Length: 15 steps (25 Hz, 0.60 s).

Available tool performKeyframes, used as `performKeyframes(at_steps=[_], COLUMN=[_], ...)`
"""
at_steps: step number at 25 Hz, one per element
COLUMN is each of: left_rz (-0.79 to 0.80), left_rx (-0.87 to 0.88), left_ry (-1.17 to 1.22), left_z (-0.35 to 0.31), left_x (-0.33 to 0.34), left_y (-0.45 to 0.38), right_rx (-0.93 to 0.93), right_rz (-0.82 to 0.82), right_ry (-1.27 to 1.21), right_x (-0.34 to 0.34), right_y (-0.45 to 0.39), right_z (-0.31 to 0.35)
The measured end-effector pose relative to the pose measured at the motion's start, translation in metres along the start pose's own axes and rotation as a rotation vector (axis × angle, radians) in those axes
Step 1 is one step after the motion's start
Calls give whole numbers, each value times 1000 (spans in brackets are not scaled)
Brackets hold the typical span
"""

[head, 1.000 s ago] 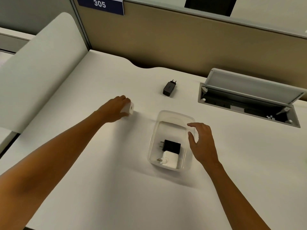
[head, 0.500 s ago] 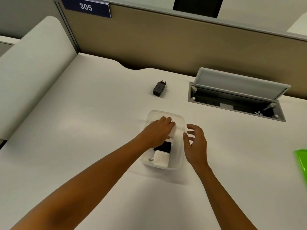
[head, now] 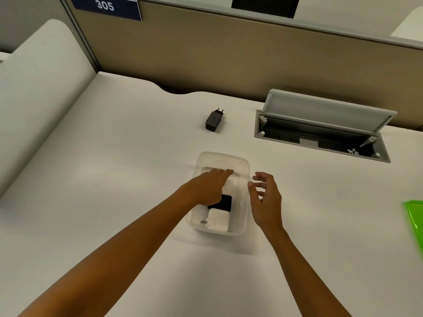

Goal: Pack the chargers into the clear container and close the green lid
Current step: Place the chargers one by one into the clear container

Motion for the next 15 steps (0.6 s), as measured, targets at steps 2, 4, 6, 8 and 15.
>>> performKeyframes(at_steps=[2,4,6,8,15], left_rz=[-227,-605,-954,-1007,-744], left_rx=[99,183,18,-311,-393], left_ry=[69,129,226,391,227], left_z=[-6,-1,33,81,137], left_x=[-22,-45,-49,-26,40], left_y=[13,33,52,64,67], right_rx=[8,-18,-91,-142,50], right_rz=[-3,-9,-20,-27,243], right_ry=[-7,-3,7,62,335], right_x=[0,0,-1,0,72], right_y=[-5,-11,-26,-53,-169], right_z=[1,8,23,40,75])
Point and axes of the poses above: each hand's wrist, its own y-axis away from the middle knuckle, its own x-axis out of the palm, z = x × y, the point moved 5 cm from there along -y, towards the middle knuckle, and after that the axes turned 2 degrees about z, right-handed, at the moved point
